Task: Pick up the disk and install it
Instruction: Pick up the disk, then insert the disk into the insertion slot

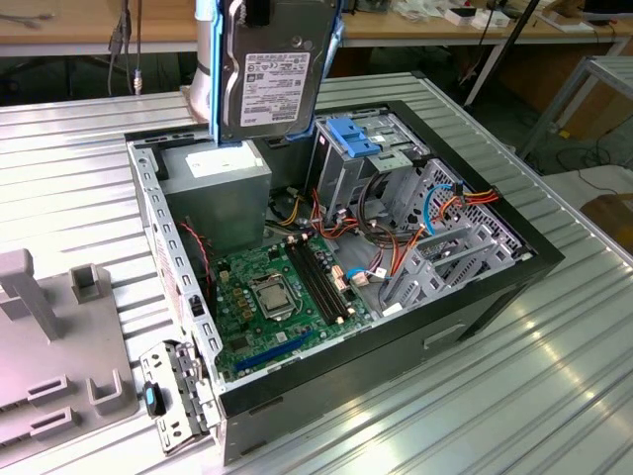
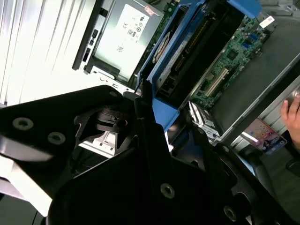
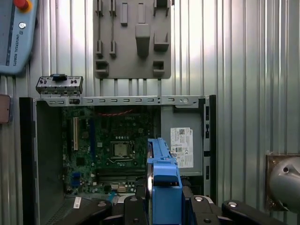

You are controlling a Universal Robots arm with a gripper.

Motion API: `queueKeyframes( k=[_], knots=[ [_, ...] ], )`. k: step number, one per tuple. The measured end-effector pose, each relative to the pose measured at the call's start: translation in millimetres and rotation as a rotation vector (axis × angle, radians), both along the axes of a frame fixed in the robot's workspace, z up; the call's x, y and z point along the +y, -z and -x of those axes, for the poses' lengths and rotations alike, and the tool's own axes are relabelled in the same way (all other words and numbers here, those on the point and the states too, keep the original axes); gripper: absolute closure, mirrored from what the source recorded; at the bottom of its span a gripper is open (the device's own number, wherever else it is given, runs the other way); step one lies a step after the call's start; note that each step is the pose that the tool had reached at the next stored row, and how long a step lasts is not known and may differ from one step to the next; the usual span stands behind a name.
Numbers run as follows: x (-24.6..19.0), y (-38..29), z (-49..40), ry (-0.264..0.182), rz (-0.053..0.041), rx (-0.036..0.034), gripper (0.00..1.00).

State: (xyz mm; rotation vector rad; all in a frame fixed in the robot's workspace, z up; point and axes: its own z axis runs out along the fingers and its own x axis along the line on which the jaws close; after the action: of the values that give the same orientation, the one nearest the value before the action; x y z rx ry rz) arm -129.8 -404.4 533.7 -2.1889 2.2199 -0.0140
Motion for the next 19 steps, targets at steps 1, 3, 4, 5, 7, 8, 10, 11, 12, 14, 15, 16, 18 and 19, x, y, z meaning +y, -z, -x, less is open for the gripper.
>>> queueKeyframes(
  k=[1, 3, 4, 5, 7, 8, 10, 11, 12, 14, 15, 16, 18, 19],
  knots=[
    [0.0, 0.5, -4.2, 0.0, 0.0001, 0.0001, 0.63],
    [0.0, 1.7, -13.0, 0.0, 0.0, 0.0, 0.63],
    [0.0, 2.0, -15.7, 0.0, 0.0001, 0.0001, 0.63],
    [0.0, 2.2, -18.7, 0.0, 0.0001, 0.0, 0.63],
    [0.0, 2.2, -19.0, 0.0, 0.0001, 0.0001, 0.63],
    [0.0, 2.2, -19.1, 0.0, 0.0001, 0.0001, 0.63],
    [0.0, 2.2, -19.3, 0.0, 0.0002, 0.0001, 0.63],
    [0.0, 2.2, -19.4, 0.0, 0.0002, 0.0001, 0.63],
    [0.0, 2.2, -19.4, 0.0, 0.0001, 0.0001, 0.63],
    [0.0, 2.2, -19.6, 0.0, 0.0002, 0.0001, 0.63],
    [0.0, 2.3, -19.7, 0.0, 0.0001, 0.0001, 0.63],
    [0.0, 2.2, -19.7, 0.0, 0.0002, 0.0001, 0.63],
    [0.0, 2.2, -19.8, 0.0, 0.0002, 0.0001, 0.63],
    [0.0, 2.2, -19.9, 0.0, 0.0002, 0.0001, 0.63]
  ],
)
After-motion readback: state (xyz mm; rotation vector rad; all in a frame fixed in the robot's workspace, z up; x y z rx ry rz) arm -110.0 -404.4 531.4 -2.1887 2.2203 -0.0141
